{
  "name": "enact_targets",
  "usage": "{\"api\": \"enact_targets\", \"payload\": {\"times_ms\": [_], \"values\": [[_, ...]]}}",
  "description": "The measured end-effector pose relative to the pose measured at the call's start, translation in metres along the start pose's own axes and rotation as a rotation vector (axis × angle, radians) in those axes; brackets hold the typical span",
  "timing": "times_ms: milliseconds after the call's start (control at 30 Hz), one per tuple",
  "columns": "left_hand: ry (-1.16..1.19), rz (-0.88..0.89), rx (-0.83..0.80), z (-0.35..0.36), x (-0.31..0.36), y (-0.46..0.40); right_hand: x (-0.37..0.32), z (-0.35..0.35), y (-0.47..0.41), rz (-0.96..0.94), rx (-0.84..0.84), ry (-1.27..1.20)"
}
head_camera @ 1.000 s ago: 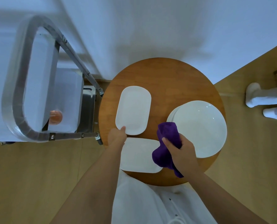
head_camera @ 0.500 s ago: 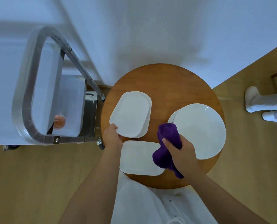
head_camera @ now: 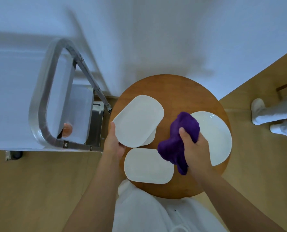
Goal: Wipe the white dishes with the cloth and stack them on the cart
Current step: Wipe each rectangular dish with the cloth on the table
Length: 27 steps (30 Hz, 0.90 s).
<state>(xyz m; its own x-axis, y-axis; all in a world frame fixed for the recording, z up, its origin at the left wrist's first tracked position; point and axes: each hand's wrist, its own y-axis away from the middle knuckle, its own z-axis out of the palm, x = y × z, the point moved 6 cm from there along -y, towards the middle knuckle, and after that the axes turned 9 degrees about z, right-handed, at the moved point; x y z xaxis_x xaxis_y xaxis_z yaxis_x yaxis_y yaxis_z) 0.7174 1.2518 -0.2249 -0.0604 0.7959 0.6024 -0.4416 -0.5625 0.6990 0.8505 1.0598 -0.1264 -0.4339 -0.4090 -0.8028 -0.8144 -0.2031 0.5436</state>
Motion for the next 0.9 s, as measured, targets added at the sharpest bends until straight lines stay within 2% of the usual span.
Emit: {"api": "enact_targets", "payload": {"times_ms": [200, 267, 333, 400, 500, 567, 767, 900], "values": [[0.147, -0.067, -0.266, 0.021, 0.01, 0.053, -0.032, 0.004, 0.0, -0.071, 0.006, -0.032], [0.124, -0.044, -0.272, 0.024, 0.012, 0.065, -0.039, 0.007, -0.001, -0.108, -0.027, 0.058], [-0.011, 0.026, -0.159, 0.02, 0.014, 0.074, -0.047, 0.012, 0.001, -0.183, -0.061, 0.195], [-0.06, 0.067, -0.078, 0.019, 0.014, 0.087, -0.053, 0.017, 0.004, -0.308, -0.003, 0.434], [-0.147, 0.155, -0.078, 0.028, 0.017, 0.105, -0.051, 0.024, 0.005, -0.396, 0.166, 0.912], [-0.225, 0.224, -0.089, 0.034, 0.021, 0.113, -0.048, 0.032, 0.005, -0.396, 0.179, 1.066], [-0.361, 0.346, -0.126, 0.047, 0.036, 0.121, -0.047, 0.06, 0.008, -0.398, 0.008, 1.007], [-0.351, 0.362, -0.154, 0.045, 0.044, 0.125, -0.048, 0.078, 0.017, -0.466, -0.13, 0.891]]}}
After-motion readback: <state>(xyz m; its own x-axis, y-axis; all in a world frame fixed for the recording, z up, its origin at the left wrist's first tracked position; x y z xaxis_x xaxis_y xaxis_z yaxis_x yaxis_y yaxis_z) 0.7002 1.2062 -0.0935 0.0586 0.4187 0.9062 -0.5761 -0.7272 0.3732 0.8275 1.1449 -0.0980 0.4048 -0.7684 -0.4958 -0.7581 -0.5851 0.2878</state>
